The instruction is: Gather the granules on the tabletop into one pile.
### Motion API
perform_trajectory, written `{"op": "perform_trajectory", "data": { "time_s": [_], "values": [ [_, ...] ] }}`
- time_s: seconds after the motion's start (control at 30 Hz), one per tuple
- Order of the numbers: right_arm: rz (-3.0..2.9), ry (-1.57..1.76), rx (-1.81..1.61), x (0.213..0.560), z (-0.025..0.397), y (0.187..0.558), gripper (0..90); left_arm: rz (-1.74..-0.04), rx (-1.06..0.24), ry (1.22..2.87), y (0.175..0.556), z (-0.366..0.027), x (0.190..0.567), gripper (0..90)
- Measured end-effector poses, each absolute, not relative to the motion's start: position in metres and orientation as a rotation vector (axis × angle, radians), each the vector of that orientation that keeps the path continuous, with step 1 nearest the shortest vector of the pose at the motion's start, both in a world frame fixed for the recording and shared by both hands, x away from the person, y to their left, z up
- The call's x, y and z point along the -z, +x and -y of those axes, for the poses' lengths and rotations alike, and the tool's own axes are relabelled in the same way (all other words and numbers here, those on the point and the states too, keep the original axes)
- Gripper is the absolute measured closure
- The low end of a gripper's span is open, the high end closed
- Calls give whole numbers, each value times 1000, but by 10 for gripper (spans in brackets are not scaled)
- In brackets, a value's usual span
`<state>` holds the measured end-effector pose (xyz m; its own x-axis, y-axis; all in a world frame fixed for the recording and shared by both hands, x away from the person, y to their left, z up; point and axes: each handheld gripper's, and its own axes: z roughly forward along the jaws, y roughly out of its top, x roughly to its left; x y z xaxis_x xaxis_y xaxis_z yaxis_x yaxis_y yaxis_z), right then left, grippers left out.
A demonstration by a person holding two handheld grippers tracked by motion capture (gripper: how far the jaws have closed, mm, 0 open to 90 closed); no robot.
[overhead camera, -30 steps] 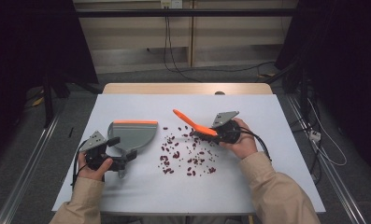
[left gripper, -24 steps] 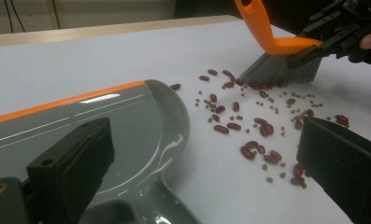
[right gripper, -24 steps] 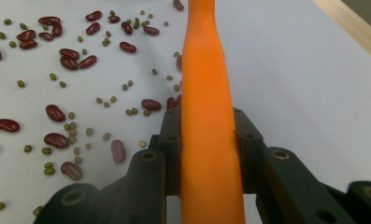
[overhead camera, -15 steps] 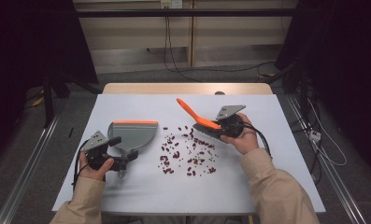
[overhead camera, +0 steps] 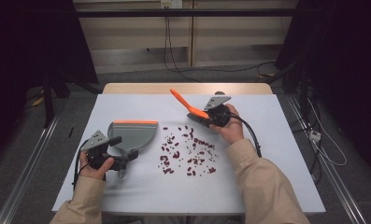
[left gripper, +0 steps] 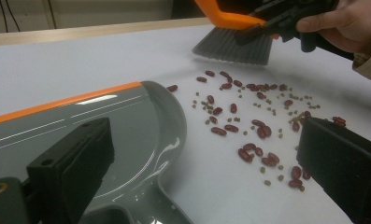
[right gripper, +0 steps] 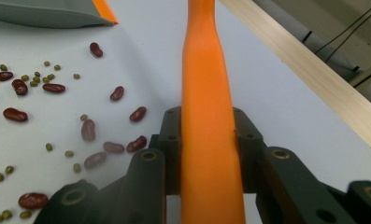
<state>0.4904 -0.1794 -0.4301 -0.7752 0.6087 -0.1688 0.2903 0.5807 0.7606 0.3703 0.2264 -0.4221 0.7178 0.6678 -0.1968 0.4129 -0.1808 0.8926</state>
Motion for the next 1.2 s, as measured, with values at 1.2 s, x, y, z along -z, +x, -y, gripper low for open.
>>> {"op": "perform_trajectory", "data": {
  "time_s": [1.2],
  "values": [
    [-2606, 445, -1048, 426, 165, 428, 714, -850, -294, 1811, 370, -226, 421, 39]
  ]
}}
